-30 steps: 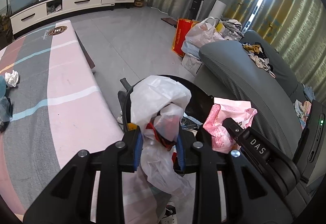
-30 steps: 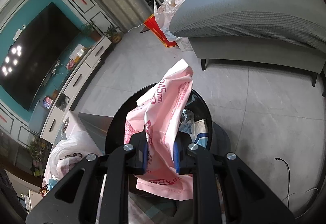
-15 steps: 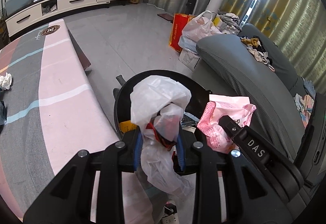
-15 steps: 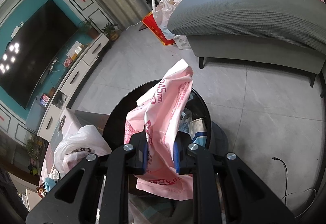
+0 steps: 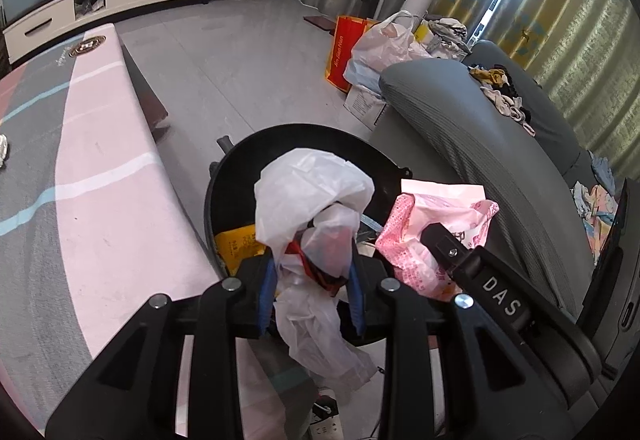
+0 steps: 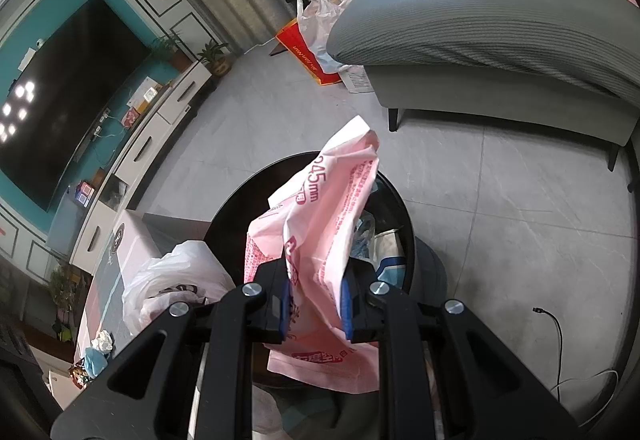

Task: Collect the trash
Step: 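Open the right gripper over the bin dropping the pink bag while left drops the white bag, then move both tools back to the trash pile on the rug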

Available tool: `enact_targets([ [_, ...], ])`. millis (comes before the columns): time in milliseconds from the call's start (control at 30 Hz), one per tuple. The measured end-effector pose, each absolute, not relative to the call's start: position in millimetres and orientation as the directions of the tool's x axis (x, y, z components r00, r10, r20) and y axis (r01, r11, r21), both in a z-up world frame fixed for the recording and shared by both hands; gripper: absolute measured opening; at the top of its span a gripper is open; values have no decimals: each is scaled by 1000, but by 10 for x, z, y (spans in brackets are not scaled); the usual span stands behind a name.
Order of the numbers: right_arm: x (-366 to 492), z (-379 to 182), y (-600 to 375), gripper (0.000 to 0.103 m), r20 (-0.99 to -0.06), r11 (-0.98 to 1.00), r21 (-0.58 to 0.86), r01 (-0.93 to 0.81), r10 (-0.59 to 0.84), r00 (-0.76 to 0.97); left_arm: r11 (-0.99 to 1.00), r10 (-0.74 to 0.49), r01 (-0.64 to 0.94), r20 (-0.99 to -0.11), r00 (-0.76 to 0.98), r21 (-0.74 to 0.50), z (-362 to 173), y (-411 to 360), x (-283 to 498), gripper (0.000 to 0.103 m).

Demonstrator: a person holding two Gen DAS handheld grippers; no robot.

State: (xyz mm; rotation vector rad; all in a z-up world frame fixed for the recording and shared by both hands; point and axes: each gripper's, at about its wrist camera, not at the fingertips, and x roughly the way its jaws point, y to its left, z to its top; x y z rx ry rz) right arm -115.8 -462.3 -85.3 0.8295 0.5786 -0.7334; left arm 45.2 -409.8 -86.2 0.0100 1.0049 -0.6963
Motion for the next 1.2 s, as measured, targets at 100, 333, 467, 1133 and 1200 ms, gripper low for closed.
enact_targets([
  [100,-1164,-862,-4638,21,-707,460,446,768,-345,617,785,-535,536,-776,334,-310,-891,-4097,470,35],
  [333,-1320,-787,-4687,48,-657,416,520,746,-364,660,793,-558,489,-757,340,-364,-844,-3962,500,75],
  [467,-1347,-730,-4665,65,-605,421,579,698,-352,714,785,-586,471,-728,355,-402,-728,-3771,528,93],
  [1133,-384,-251,-3297,86,-599,814,256,522,-290,747,973,-182,33,-678,712,-227,-295,-723,819,100],
  [1200,-258,-246,-3078,87,-603,852,202,483,-281,747,975,-136,-24,-675,725,-222,-350,-392,876,100],
])
